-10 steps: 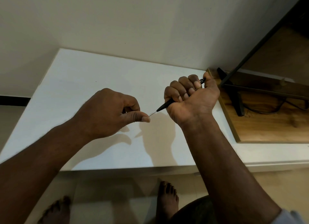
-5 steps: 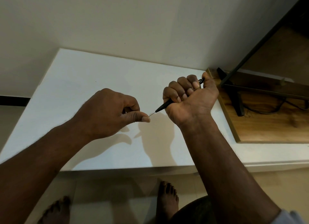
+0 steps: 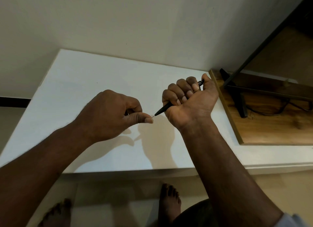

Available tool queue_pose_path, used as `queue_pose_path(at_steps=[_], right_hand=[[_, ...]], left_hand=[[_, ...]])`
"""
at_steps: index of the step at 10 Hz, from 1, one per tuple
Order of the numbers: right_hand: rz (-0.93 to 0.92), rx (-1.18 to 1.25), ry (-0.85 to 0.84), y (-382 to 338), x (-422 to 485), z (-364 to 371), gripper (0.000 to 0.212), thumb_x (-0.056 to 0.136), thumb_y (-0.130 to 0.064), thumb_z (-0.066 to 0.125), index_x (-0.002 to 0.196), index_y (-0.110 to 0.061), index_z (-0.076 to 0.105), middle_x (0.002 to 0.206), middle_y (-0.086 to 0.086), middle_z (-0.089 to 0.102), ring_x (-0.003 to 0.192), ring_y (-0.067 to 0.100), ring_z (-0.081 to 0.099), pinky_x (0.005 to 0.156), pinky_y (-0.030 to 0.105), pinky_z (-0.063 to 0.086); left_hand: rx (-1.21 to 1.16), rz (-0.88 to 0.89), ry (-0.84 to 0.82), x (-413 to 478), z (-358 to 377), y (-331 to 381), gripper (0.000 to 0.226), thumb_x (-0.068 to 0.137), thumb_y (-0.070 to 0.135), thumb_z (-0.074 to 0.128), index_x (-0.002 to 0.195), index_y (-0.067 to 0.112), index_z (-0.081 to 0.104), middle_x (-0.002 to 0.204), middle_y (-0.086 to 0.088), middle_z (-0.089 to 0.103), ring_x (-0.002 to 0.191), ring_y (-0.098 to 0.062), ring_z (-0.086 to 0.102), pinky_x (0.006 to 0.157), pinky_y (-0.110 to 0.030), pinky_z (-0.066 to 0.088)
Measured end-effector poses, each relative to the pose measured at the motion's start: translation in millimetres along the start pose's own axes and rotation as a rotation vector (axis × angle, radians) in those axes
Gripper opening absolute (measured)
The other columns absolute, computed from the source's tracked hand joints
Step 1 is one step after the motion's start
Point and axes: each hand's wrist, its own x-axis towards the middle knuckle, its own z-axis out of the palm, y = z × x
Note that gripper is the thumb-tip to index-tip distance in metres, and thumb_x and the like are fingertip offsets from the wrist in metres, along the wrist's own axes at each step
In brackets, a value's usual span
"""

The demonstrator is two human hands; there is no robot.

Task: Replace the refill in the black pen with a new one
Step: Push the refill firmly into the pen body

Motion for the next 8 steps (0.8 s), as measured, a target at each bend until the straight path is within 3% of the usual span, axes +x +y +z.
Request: queue_pose_path(at_steps=[1, 3, 8], right_hand=[[0.006, -0.018, 0.004, 3.4, -0.9, 0.3, 0.050, 0.098, -0.045, 0.046, 0.056, -0.020, 0.035, 0.052, -0.006, 0.022, 0.039, 0.012, 0.017, 0.041, 0.021, 0.016], [0.005, -0.014, 0.008, 3.1, -1.5, 1.3, 0.051, 0.098, -0.045, 0.046, 0.056, -0.020, 0.035, 0.052, -0.006, 0.022, 0.039, 0.011, 0.017, 0.042, 0.021, 0.015], [0.013, -0.022, 0.011, 6.3, -3.4, 0.8, 0.051, 0.098, -0.046, 0.047, 0.057, -0.020, 0.035, 0.052, -0.006, 0.023, 0.039, 0.011, 0.017, 0.040, 0.021, 0.018]], left_hand=[[-0.012, 0.002, 0.002, -0.7, 0.2, 0.5, 0.060, 0.072, 0.091, 0.043, 0.072, 0.037, 0.069, 0.052, 0.018, 0.059, 0.068, 0.005, 0.061, 0.051, -0.021, 0.033], [-0.005, 0.008, 0.005, 0.3, 0.9, 0.6, 0.063, 0.072, 0.091, 0.042, 0.073, 0.035, 0.071, 0.053, 0.018, 0.060, 0.056, -0.001, 0.059, 0.051, -0.021, 0.034], [0.039, 0.041, 0.029, 0.4, 2.1, -0.7, 0.066, 0.074, 0.090, 0.040, 0.073, 0.033, 0.072, 0.053, 0.015, 0.060, 0.052, -0.003, 0.057, 0.050, -0.024, 0.036]])
